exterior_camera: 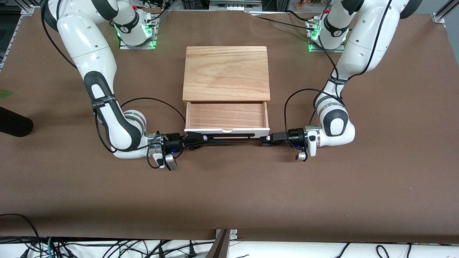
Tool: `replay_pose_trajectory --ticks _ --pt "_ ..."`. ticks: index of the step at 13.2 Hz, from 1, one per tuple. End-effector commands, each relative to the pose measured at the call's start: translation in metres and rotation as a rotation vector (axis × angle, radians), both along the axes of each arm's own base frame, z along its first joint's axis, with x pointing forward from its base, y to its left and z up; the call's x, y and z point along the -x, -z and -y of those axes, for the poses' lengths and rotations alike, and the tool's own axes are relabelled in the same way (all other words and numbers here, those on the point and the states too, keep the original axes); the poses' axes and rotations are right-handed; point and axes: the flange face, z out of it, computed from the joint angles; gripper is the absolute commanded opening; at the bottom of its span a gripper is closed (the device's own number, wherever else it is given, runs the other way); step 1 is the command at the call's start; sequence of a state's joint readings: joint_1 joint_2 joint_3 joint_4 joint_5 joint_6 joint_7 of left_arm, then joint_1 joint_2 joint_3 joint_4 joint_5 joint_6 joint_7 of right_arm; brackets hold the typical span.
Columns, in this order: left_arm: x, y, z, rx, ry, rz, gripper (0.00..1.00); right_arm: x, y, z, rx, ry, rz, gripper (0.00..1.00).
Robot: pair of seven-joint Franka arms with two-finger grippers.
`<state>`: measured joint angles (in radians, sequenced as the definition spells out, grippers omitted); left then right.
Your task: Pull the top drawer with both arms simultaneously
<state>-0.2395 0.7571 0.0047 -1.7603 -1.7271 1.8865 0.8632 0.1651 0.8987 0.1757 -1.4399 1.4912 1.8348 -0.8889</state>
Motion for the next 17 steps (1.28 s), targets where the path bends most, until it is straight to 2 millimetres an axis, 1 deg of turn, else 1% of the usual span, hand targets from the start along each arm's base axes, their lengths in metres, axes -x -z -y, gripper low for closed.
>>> replay_pose_trajectory --ticks 1,2,3,4,5,6,7,8,9,10,11,12,13,14,15,16,17 --pt "0.000 -0.009 0.000 0.008 -0.019 0.030 0.95 -0.038 -0.083 0.021 -0.125 0.052 0.040 1.00" --pt "-0.003 -0.013 0.000 0.011 -0.021 0.030 0.91 -0.039 -0.083 0.024 -0.116 0.052 0.049 1.00" --pt "-0.005 -0.016 0.001 0.012 -0.021 0.036 0.85 -0.038 -0.081 0.026 -0.100 0.041 0.065 1.00" --pt "-0.006 -0.023 0.001 0.017 -0.021 0.045 0.82 -0.038 -0.079 0.031 -0.056 0.023 0.079 1.00" --pt "-0.007 -0.025 0.002 0.018 -0.019 0.048 0.78 -0.037 -0.079 0.033 -0.009 -0.004 0.097 1.00" --pt "-0.008 -0.030 0.002 0.021 -0.020 0.054 0.74 -0.038 -0.085 0.036 0.042 -0.018 0.120 1.00" --pt "-0.008 -0.030 0.002 0.021 -0.020 0.054 0.68 -0.042 -0.099 0.049 0.124 -0.023 0.149 1.00" --pt "-0.008 -0.033 0.002 0.023 -0.020 0.058 0.60 -0.041 -0.117 0.061 0.241 -0.053 0.149 1.00" --pt "-0.007 -0.036 0.002 0.023 -0.020 0.059 0.47 -0.038 -0.138 0.068 0.384 -0.088 0.125 1.00" --pt "-0.007 -0.045 0.004 0.027 -0.018 0.067 0.31 -0.035 -0.168 0.076 0.538 -0.096 0.097 1.00" --pt "-0.006 -0.053 0.005 0.029 -0.020 0.060 0.18 -0.029 -0.195 0.083 0.701 -0.085 0.066 1.00" --pt "-0.005 -0.063 0.006 0.030 -0.022 0.047 0.06 -0.019 -0.218 0.092 0.839 -0.068 0.047 1.00" --pt "-0.002 -0.073 0.006 0.020 -0.036 0.020 0.05 -0.006 -0.241 0.103 0.959 -0.045 0.046 1.00" --pt "0.002 -0.088 0.005 -0.016 -0.057 -0.004 0.11 0.005 -0.254 0.112 1.073 -0.051 0.067 1.00" --pt "0.013 -0.102 0.010 -0.046 -0.076 -0.027 0.95 0.017 -0.263 0.121 1.178 -0.094 0.090 1.00" --pt "0.025 -0.120 0.014 -0.101 -0.079 -0.020 1.00 0.024 -0.273 0.130 1.260 -0.122 0.115 1.00" --pt "0.032 -0.134 0.013 -0.147 -0.058 -0.034 1.00 0.030 -0.290 0.146 1.343 -0.128 0.125 1.00"
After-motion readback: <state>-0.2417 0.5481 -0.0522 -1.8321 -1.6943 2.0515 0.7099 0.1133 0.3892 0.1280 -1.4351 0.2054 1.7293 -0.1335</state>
